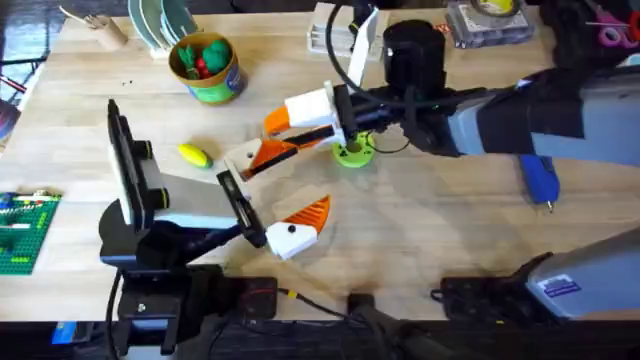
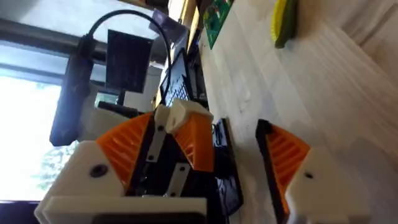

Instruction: Pick up the gripper from the table and insert it into the empty holder that is missing its gripper. Then pick up a screw, insert it into the mounting hole, and use the screwdriver to tighten it. Finally, clean up the table by picking up the vegetable and placing it into the bucket.

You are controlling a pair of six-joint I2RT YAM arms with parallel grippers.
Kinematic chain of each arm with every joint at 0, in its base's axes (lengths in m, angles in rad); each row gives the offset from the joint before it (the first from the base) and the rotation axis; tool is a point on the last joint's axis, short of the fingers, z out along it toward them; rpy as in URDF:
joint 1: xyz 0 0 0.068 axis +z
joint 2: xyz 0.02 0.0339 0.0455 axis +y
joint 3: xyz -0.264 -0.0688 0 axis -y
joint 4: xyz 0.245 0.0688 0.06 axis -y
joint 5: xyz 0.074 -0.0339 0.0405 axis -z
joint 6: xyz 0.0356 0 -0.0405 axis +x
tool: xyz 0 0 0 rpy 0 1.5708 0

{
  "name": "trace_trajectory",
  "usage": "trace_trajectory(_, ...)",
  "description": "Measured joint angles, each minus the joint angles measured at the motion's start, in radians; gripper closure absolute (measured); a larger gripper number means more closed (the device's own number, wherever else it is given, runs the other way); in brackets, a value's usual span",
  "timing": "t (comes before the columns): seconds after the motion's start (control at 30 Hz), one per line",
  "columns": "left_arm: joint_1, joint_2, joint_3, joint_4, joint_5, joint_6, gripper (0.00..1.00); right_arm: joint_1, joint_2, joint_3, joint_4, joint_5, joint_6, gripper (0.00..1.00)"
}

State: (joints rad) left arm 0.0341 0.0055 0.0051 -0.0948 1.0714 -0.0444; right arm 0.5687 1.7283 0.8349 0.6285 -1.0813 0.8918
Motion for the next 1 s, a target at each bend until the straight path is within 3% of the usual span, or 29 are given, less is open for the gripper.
trace_trajectory(0.27,0.000,0.000,0.000,0.000,0.003,0.002,0.009,-0.122,-0.002,0.000,-0.035,0.089,-0.120,0.009)
trace_trajectory(0.53,0.000,0.000,0.000,-0.001,0.006,0.003,0.008,-0.167,-0.192,0.004,-0.542,0.351,-0.426,0.008)
trace_trajectory(0.67,0.000,0.000,0.000,-0.001,0.006,0.003,0.007,-0.148,-0.311,0.015,-0.742,0.553,-0.589,0.008)
trace_trajectory(0.8,0.000,0.000,0.000,-0.001,0.007,0.003,0.008,-0.067,-0.347,0.023,-0.879,0.772,-0.695,0.008)
trace_trajectory(1.0,0.000,0.000,0.000,-0.001,0.006,0.003,0.008,0.019,-0.296,0.023,-0.900,0.907,-0.755,0.007)
